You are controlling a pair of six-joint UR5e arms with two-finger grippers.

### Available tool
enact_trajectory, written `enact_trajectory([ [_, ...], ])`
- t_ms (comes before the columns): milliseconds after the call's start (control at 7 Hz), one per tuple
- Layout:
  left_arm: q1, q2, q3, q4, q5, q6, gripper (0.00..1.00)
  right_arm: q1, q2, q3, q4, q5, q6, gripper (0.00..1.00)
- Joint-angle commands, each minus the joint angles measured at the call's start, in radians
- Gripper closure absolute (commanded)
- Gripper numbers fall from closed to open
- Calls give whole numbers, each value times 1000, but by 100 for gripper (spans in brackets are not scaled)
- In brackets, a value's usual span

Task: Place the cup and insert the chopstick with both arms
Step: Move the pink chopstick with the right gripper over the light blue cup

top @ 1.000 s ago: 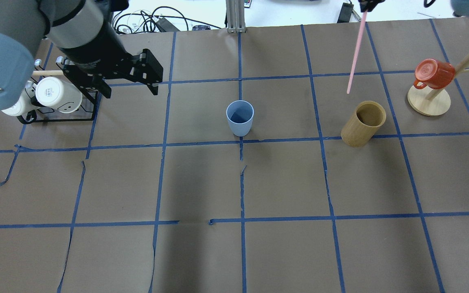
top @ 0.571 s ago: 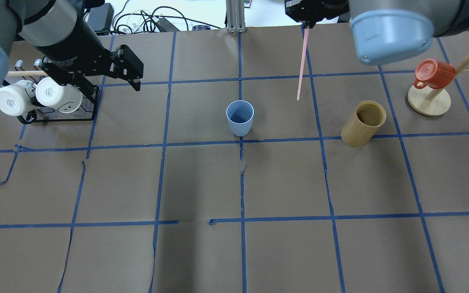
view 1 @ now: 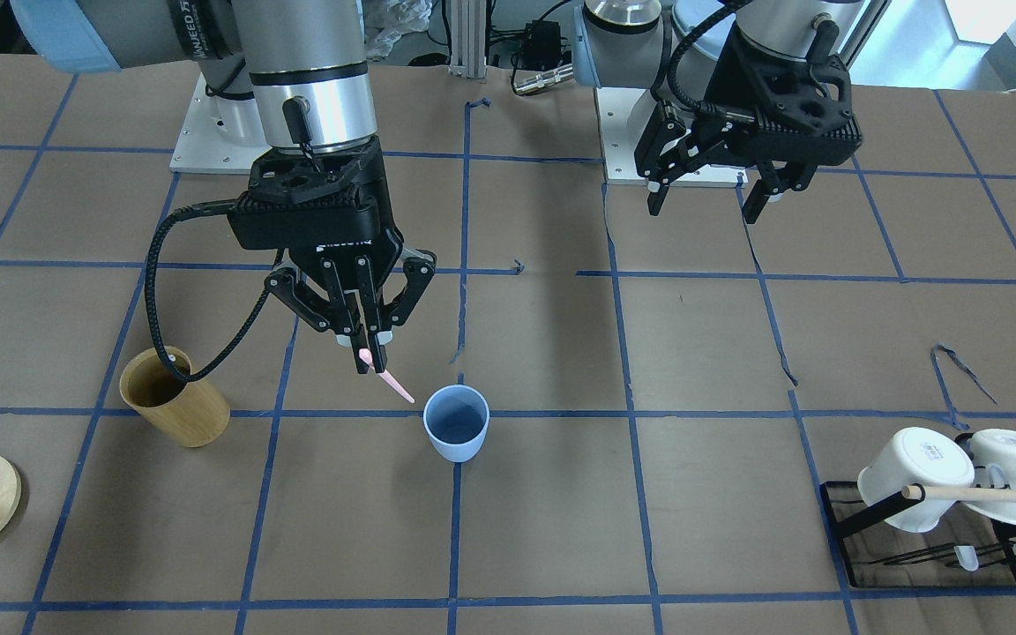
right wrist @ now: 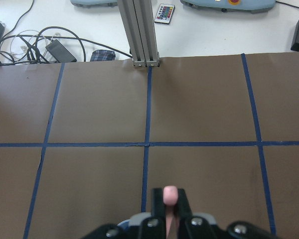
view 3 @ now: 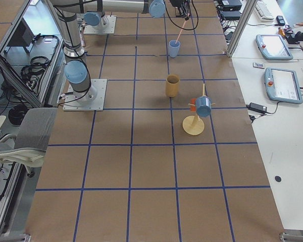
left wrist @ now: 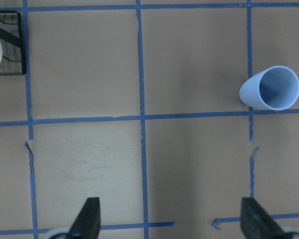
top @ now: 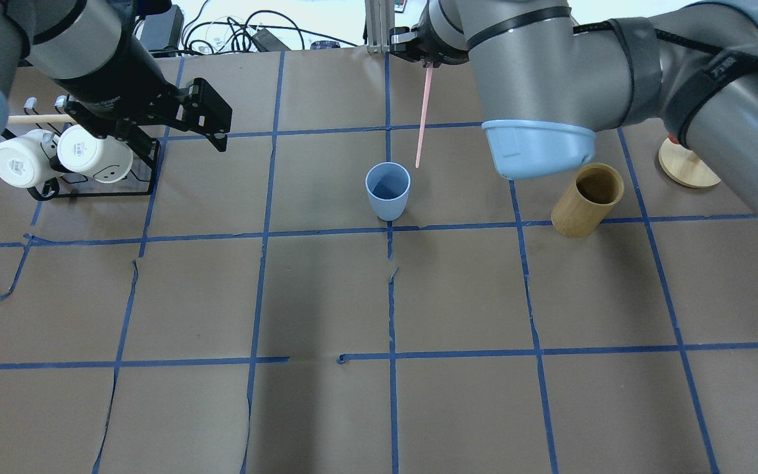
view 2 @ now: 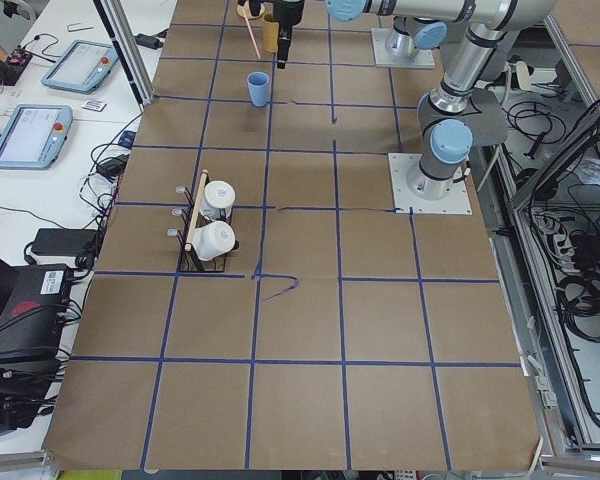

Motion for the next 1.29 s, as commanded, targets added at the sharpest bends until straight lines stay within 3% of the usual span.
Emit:
enact_trajectory([
  [0, 3, 10, -1, -34, -6, 2, 0, 14, 21, 8, -49, 7, 27, 92],
  [571, 5, 13, -3, -39, -8, 2, 0, 34, 67, 24, -123, 4, 28, 89],
  [1000, 6, 15, -3, -45, -8, 2, 0, 34, 64, 122, -268, 9, 112, 83],
  [1143, 6, 15, -3, -47, -8, 2, 0, 34, 66, 123, -267, 1, 101, 36],
])
